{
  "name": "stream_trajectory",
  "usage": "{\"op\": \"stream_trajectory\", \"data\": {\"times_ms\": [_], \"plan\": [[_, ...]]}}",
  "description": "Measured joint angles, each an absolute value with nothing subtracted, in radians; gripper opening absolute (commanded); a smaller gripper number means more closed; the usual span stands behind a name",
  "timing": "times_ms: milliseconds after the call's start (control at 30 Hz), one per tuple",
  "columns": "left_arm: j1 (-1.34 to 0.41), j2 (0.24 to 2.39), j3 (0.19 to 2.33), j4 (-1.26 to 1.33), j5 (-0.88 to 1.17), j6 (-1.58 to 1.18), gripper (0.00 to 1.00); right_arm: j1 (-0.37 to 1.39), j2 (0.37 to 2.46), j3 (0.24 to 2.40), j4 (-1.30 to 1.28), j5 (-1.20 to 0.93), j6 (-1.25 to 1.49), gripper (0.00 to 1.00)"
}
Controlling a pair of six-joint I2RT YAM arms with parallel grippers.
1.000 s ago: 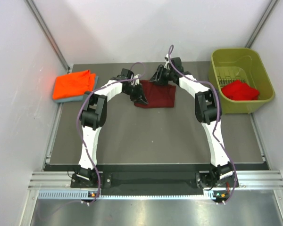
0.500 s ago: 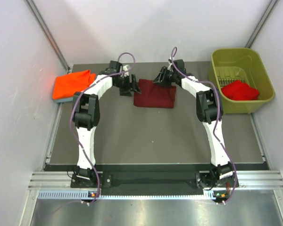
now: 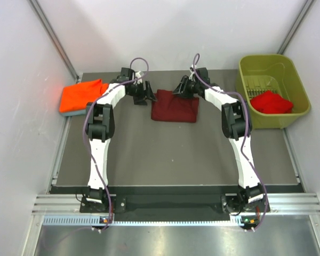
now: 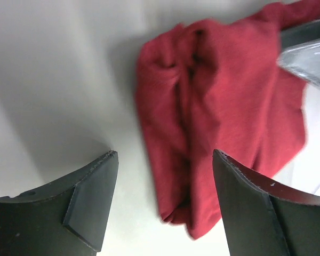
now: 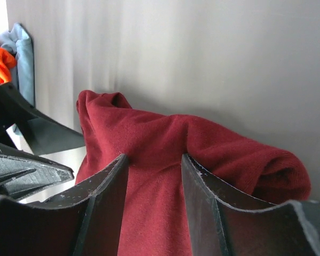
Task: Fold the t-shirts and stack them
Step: Neatly place the folded tshirt to the corner
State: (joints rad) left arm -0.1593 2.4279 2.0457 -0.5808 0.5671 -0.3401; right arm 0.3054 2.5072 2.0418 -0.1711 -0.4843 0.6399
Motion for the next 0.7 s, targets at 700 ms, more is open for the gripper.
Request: {"op": "stream_trajectory", "data": {"times_ms": [700], "plan": [[-0.18, 2.623, 2.136, -0.314, 0.967, -0.568, 0.5, 0.328, 2.507, 2.022, -0.141, -0.461, 0.621, 0.45]]}}
